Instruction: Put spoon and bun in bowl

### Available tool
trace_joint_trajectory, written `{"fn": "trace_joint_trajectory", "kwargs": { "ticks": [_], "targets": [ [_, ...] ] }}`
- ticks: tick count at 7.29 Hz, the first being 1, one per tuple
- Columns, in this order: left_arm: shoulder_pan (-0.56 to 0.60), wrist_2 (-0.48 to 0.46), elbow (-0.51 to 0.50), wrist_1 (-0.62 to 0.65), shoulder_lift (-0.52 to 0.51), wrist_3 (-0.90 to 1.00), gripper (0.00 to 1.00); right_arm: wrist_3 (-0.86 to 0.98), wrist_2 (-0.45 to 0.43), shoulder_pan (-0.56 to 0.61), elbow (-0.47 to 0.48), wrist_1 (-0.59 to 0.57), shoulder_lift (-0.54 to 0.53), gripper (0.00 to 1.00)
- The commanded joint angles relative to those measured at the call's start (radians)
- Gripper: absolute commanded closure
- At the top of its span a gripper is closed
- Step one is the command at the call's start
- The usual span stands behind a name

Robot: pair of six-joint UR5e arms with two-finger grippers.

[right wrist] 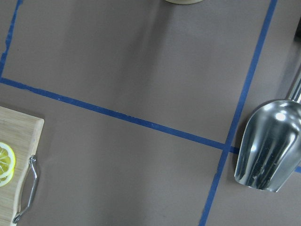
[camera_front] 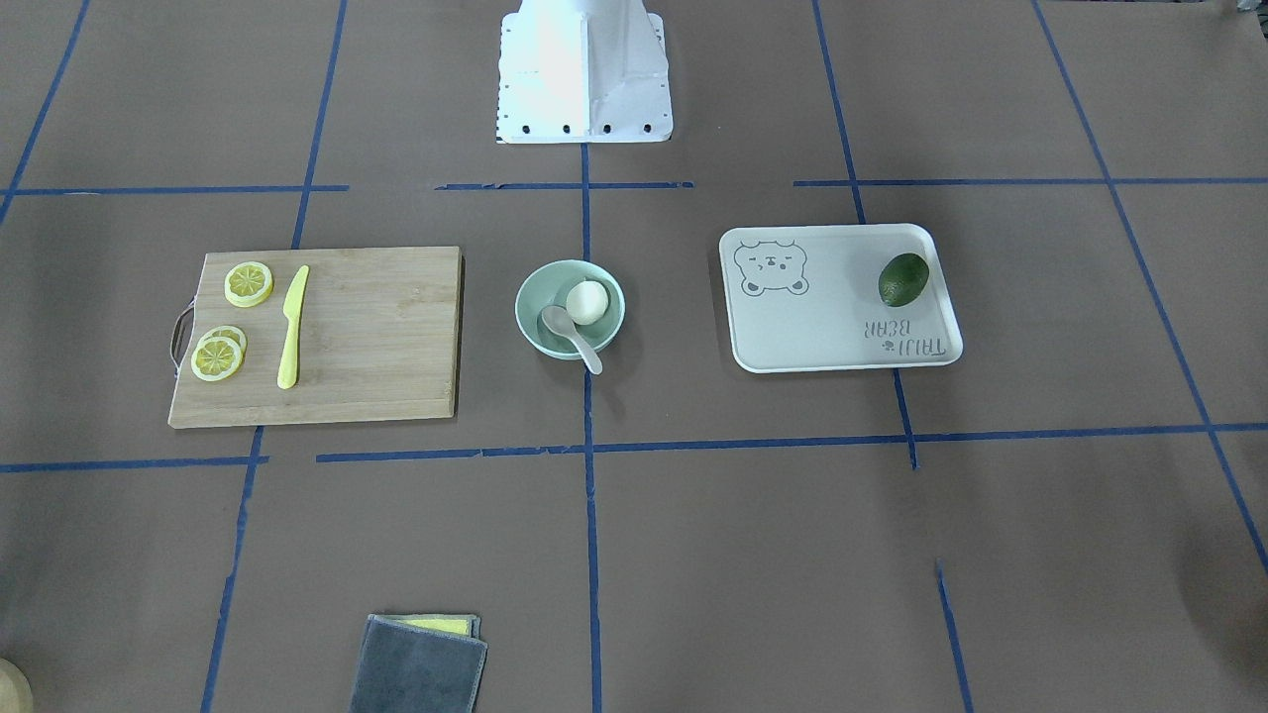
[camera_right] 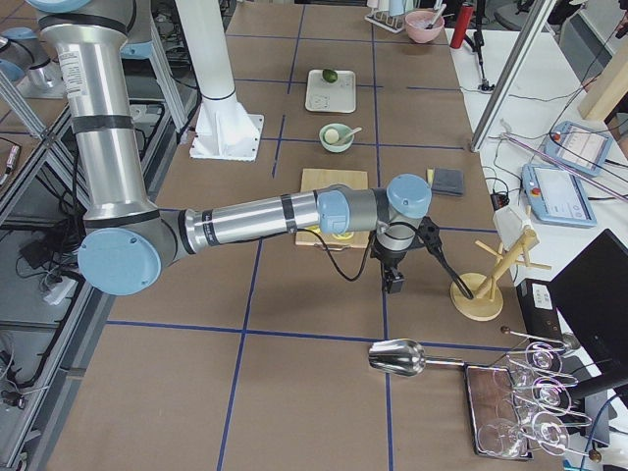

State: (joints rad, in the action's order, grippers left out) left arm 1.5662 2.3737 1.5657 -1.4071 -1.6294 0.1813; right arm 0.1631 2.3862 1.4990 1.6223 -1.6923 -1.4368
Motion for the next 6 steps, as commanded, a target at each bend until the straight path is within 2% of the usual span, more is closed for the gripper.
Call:
{"fn": "trace_joint_trajectory", "kwargs": {
  "ticks": [1, 3, 6],
  "targets": [
    [0.000, 0.001, 0.000, -0.003, -0.001, 0.000, 0.00, 0.123, 0.014, 0.104, -0.094, 0.002, -0.020, 0.00],
    [0.000, 0.001, 0.002, -0.003, -0.003, 0.000, 0.00, 0.125, -0.007, 0.122, -0.111, 0.005, -0.026, 0.00],
    [0.000, 0.001, -0.003, -0.004, -0.001, 0.000, 0.00, 0.107, -0.016, 0.122, -0.137, 0.033, -0.091, 0.00]
  ]
}}
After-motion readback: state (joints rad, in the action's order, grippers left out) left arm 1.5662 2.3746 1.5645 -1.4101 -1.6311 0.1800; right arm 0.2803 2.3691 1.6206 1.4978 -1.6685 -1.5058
